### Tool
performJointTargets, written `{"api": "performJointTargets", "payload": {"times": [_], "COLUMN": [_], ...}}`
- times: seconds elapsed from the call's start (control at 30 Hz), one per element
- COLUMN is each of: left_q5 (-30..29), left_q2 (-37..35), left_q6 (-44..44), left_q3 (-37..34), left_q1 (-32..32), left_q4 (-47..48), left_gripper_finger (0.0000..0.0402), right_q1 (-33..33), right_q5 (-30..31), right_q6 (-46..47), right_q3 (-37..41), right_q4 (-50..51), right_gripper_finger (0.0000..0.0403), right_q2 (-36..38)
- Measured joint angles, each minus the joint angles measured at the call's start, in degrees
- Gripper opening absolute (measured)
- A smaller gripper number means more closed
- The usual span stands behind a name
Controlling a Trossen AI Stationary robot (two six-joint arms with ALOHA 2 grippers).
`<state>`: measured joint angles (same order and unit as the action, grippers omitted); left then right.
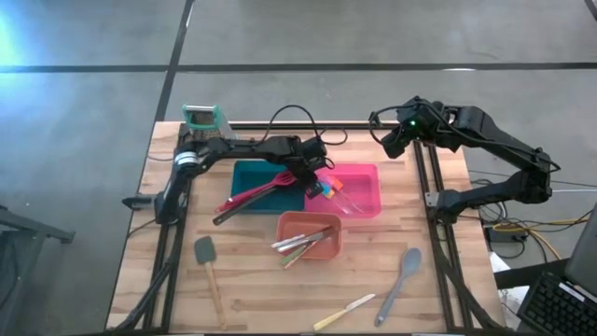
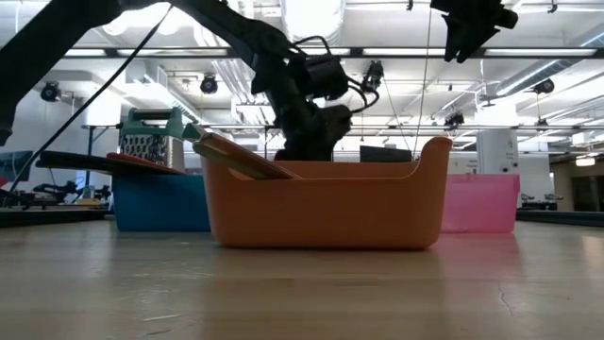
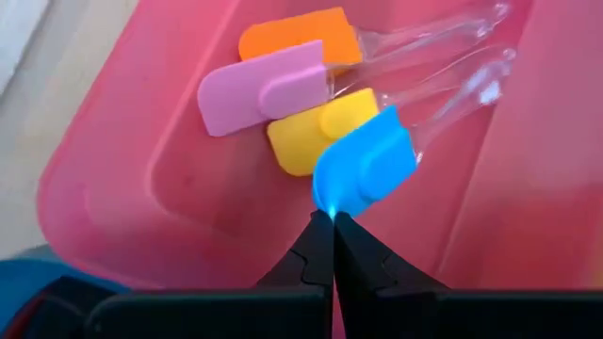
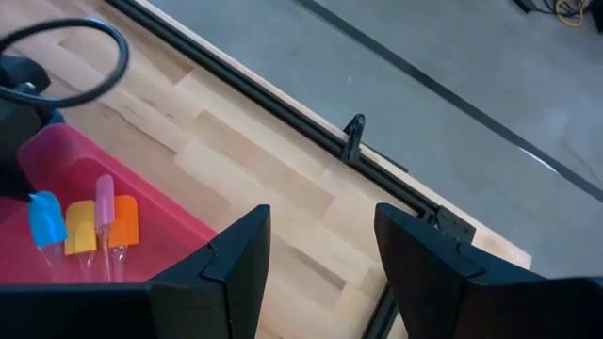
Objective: Pick & Place Kitchen Items
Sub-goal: Put the blue spatula into the red bin, then put the yellow knife into the orange bin
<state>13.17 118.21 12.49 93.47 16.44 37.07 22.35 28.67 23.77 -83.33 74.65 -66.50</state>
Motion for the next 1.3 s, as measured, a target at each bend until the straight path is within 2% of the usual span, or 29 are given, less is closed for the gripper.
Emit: {"api": "performJointTargets", "payload": {"times": [0.23,0.53,0.7,0.87,0.97,1.07,1.23,1.3], "left_q5": [0.2,0.0,0.7,0.3,-3.9,-12.4,-27.0,-30.7], "left_q2": [1.1,1.0,-0.1,-3.4,-6.0,-10.1,-17.3,-19.6], "left_q6": [-1.0,-5.1,-3.6,-0.8,1.8,3.5,4.1,4.2], "left_q3": [0.1,3.0,9.7,17.9,20.9,21.7,20.3,19.7], "left_q1": [0.3,0.5,0.7,-0.2,-2.7,-6.4,-13.5,-16.1], "left_q4": [-0.7,-1.3,6.8,16.3,19.2,20.1,21.1,22.3], "left_gripper_finger": [0.0011,0.0118,0.0166,0.0174,0.0167,0.0157,0.0139,0.0135], "right_q1": [0.0,0.0,-0.1,-0.1,-0.6,-2.4,-8.3,-12.4], "right_q5": [0.0,-0.1,-0.2,-0.2,-0.4,-0.8,-10.9,-12.5], "right_q6": [-0.2,-0.4,-0.4,-0.4,-0.7,-1.7,-0.4,3.1], "right_q3": [0.0,0.0,0.0,0.0,0.0,0.0,0.0,0.0], "right_q4": [0.0,0.1,1.1,3.0,3.0,3.0,3.1,3.1], "right_gripper_finger": [0.0187,0.0187,0.0187,0.0187,0.0187,0.0187,0.0187,0.0187], "right_q2": [0.0,0.0,0.0,0.1,0.0,0.0,0.0,0.0]}}
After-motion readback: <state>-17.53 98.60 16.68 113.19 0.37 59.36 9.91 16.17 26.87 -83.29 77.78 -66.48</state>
